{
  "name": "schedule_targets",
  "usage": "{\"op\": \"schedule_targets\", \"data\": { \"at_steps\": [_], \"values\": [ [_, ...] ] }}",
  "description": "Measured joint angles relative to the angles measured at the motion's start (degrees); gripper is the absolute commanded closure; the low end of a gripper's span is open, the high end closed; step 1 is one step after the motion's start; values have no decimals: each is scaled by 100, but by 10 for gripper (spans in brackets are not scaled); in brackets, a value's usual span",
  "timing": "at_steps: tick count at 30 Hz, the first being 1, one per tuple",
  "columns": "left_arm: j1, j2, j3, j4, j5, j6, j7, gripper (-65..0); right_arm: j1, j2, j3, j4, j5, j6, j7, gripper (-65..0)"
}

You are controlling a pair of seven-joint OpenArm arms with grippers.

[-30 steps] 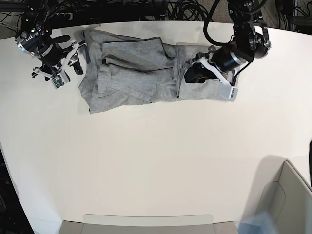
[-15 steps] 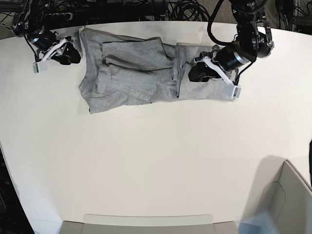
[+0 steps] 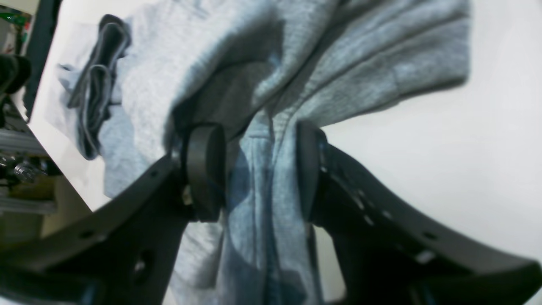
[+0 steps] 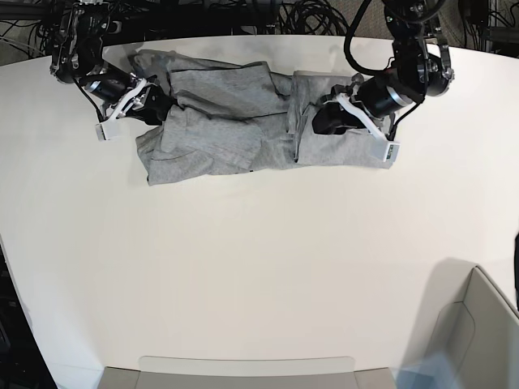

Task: Fold the T-shirt properly
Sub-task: 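Grasp the strip end near the right gripper and fold it inward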

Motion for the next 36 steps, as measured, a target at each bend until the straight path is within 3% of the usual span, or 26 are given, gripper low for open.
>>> {"op": "schedule_targets", "data": {
  "at_steps": [8, 12, 16, 20, 24, 28, 33, 36],
  "values": [
    [-2, 2, 4, 0, 0, 2, -4, -158, 175, -365, -315, 13, -297, 9, 11, -274],
    [9, 0, 13, 0, 0, 2, -2, -158, 404, -522, -323, 20, -866, 9, 31, -267],
    [0, 2, 11, 0, -2, 2, -2, -158, 688, -798, -326, 52, -1773, 9, 118, -173],
    [0, 2, 11, 0, 0, 0, 0, -158, 918, -1036, -361, 170, -2728, 9, 140, 0],
    [13, 2, 11, 0, -2, 2, 0, -158, 992, -1172, -459, 415, -3401, 9, 116, 0],
    [140, 7, 11, 0, -4, -2, 33, -158, 1143, -1088, -313, 396, -3506, 9, 55, 0],
    [234, 2, 13, 7, -39, -17, 4, -158, 1329, -435, -15, 387, -3744, 2, 24, 0],
    [302, 11, 13, 7, -39, -17, 44, -158, 1392, -271, 162, 387, -3842, -7, -48, 0]
  ]
}}
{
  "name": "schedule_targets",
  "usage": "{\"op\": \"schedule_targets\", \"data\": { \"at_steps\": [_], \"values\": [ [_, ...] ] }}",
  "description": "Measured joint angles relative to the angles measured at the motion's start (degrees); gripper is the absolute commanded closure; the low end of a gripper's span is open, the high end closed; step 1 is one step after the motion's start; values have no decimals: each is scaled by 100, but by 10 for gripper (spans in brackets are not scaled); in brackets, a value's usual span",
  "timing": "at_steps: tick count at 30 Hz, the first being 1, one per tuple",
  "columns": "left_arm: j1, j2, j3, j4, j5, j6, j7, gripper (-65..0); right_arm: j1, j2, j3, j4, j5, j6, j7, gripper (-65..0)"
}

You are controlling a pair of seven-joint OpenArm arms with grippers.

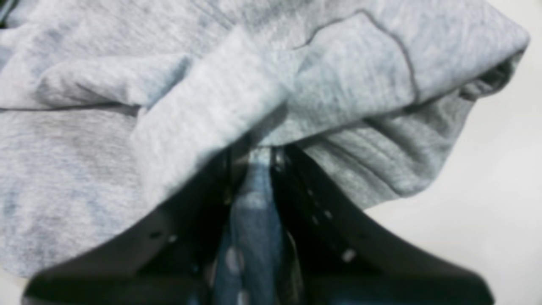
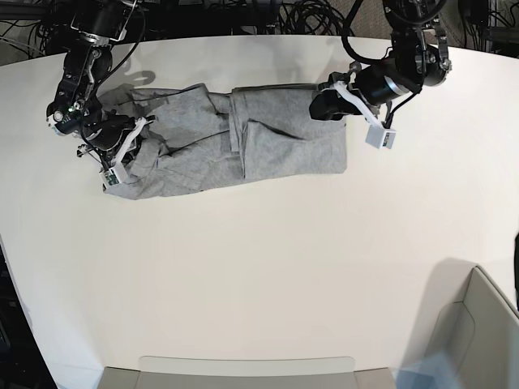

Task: Fold the T-shirt properly
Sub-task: 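Grasp the strip end near the right gripper and fold it inward, then press the folded end down onto the bundle with the right gripper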

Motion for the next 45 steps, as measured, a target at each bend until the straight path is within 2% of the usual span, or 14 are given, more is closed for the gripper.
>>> {"op": "schedule_targets", "data": {
  "at_steps": [5, 9, 15, 19, 24, 28, 29, 31, 33, 37, 40, 42, 43, 45],
  "values": [
    [-17, -11, -2, 0, -2, 0, -4, -158, 31, 227, 98, 157, -85, -26, -138, 0],
    [-15, -254, -4, 0, -9, 0, -11, -158, -109, 190, -149, 999, -673, -127, -212, 0],
    [131, -627, -103, 0, -9, 0, 0, -158, -345, -579, -1187, 2140, -1779, -149, -138, 0],
    [282, -656, -649, 7, -2, 4, -2, -158, -509, -732, -1945, 2479, -2391, -140, -212, 0],
    [365, -664, -1220, 2, -2, 2, 0, -158, -546, -1126, -2734, 2590, -2988, -146, -175, 0],
    [391, -662, -1576, -2, 2, 2, 271, -158, -522, -1200, -3429, 2588, -3602, -164, -203, 0],
    [385, -664, -1617, -2, -2, 0, 280, -158, -525, -1217, -3617, 2586, -3773, -238, -232, 0],
    [380, -664, -1617, -2, -2, 0, 282, -158, -498, -1250, -4037, 2426, -3886, -713, -175, 0],
    [382, -660, -1617, -2, 0, 0, 282, -158, -398, -1257, -4454, 2050, -4030, -962, -151, 0],
    [365, -645, -1617, -2, -4, -2, 275, -158, -402, -1244, -5038, 1532, -4247, -1252, -157, 0],
    [369, -634, -1617, -2, -7, -2, 282, -158, -393, -1244, -5294, 1436, -4221, -1602, -164, 0],
    [378, -629, -1615, -2, -4, -2, 286, -158, -323, -1231, -5451, 1405, -4223, -1674, -208, 0],
    [378, -632, -1615, -2, -4, -2, 280, -158, -299, -1237, -5486, 1408, -4221, -1685, -188, -7],
    [378, -629, -1615, -2, -4, -2, 278, -158, -304, -1244, -5517, 1445, -4218, -1694, -149, -109]
  ]
}}
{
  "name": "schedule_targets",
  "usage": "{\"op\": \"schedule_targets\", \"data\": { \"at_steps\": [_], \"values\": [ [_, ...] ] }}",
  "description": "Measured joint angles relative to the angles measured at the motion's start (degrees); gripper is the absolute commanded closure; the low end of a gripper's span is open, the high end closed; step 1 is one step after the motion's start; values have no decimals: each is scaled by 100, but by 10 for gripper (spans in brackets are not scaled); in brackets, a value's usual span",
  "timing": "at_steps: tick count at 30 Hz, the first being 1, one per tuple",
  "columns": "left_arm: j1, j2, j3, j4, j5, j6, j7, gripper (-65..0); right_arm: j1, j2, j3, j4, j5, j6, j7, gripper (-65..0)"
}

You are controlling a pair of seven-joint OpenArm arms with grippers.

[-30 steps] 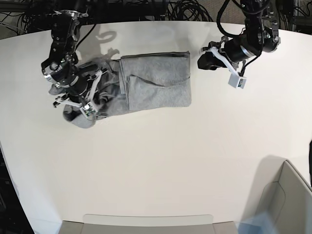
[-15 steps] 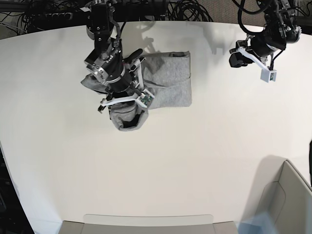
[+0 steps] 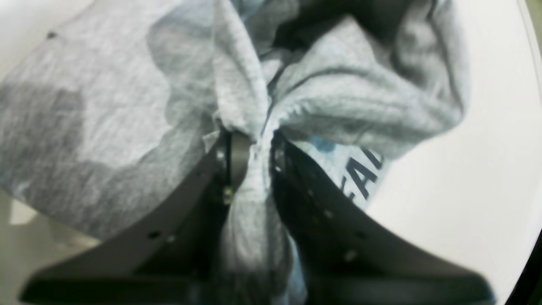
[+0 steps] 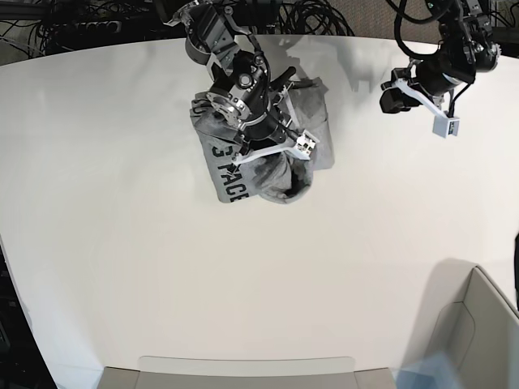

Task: Fold the T-shirt properly
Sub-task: 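Press the folded end down onto the bundle with the right gripper, then move the left gripper to the bundle's edge and grasp the fabric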

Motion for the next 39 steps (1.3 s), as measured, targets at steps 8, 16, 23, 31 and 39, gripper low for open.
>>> {"op": "schedule_targets", "data": {
  "at_steps": [8, 16, 23, 31, 39],
  "values": [
    [-11, 0, 0, 0, 0, 0, 0, -158, -74, 61, -538, 479, 590, -22, 11, -267],
    [-13, 2, 2, 0, 2, 2, 0, -158, -33, 24, 9, 1235, 1174, -17, 37, -266],
    [-13, 0, 13, -4, 0, 2, -2, -158, -11, 542, 1193, 1554, 1106, -20, -24, -146],
    [-13, 37, 619, 2, 4, 4, -229, -159, -616, 955, 1414, 1464, 1226, -17, -7, -31],
    [-463, 540, 940, 138, 0, 26, -623, -183, -710, 1438, 2052, 850, 2253, -17, -44, -96]
  ]
}}
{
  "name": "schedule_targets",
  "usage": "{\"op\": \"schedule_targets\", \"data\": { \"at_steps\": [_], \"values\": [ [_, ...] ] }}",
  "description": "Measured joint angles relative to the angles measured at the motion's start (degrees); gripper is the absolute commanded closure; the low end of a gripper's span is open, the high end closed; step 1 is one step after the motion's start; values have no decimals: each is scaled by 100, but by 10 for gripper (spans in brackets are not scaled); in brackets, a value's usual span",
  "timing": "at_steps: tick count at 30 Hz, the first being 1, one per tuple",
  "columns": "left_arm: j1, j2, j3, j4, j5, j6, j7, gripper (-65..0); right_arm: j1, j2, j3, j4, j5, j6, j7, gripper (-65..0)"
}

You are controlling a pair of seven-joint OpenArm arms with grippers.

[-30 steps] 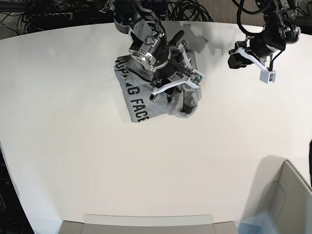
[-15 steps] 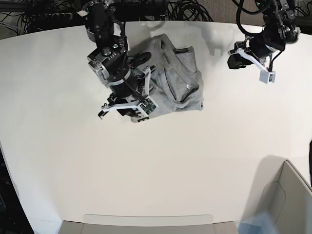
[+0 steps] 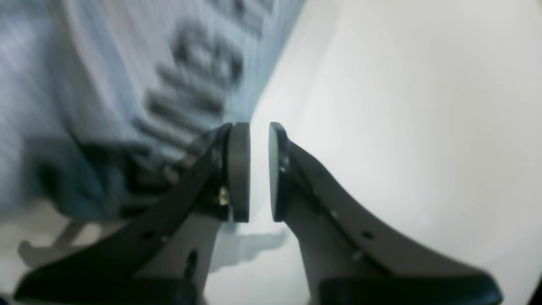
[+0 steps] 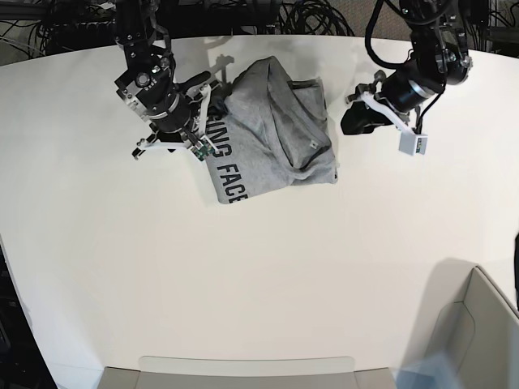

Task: Fold the T-shirt properly
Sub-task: 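Move the left gripper to the bundle's edge and grasp the fabric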

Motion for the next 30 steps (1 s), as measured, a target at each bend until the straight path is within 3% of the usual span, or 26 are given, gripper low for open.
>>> {"op": "schedule_targets", "data": {
  "at_steps": [8, 12, 17, 22, 30],
  "values": [
    [-428, 94, 90, -90, 39, 15, 94, -210, -70, 72, -11, -170, 302, -4, 83, -95],
    [-444, 96, 546, -168, 472, 31, 151, -210, -83, 85, -11, -177, 297, -2, 59, -95],
    [-468, 107, 876, -168, 960, 509, -26, -211, -81, 83, -15, -177, 297, -2, 57, -95],
    [-540, 96, 1091, -553, 994, 765, -149, -211, -81, 81, -22, -177, 297, -2, 55, -95],
    [-850, 81, 1032, -1172, 1008, 772, -199, -209, -81, 83, -20, -177, 299, -2, 44, -95]
  ]
}}
